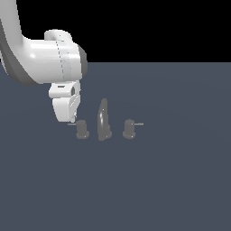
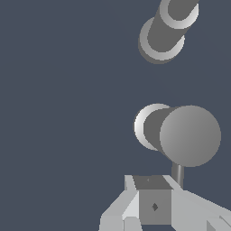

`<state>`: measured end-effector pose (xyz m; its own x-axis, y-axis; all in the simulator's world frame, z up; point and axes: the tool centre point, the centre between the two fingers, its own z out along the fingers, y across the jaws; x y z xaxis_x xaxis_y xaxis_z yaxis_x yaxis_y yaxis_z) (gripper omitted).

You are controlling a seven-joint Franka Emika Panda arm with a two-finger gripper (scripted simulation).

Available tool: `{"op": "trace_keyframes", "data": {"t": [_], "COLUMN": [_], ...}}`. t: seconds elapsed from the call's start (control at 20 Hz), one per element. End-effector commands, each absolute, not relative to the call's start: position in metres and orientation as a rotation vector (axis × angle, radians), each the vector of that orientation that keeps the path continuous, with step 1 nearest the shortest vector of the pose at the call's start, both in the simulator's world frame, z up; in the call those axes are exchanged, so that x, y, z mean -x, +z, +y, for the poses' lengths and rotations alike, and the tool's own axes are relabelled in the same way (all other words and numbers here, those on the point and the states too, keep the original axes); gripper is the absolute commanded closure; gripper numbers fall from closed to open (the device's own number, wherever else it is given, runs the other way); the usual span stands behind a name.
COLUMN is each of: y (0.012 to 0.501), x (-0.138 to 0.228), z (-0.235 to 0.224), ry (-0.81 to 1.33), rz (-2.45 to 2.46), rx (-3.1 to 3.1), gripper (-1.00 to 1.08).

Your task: Turn on the faucet by rotating a designated handle.

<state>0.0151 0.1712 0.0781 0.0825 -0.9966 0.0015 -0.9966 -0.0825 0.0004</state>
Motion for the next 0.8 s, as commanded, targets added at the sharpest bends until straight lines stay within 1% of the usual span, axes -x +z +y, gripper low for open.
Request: {"op": "trace_keyframes", "data": {"t": [0.0,0.35,0.65,0.75], "y": [0.0708,0.0631,0.0636,0.0636], "x": [-0.0225,-0.0307,-0.0305,-0.0238], "z": [0.1693,0.1669,0.1668,0.1704], "ry": [0.003,0.001,0.0,0.0], "rz": [-2.162,-2.2,-2.2,-2.2], "rx": [-2.278,-2.242,-2.243,-2.243], "gripper": [1.08,1.08,1.08,1.08]}}
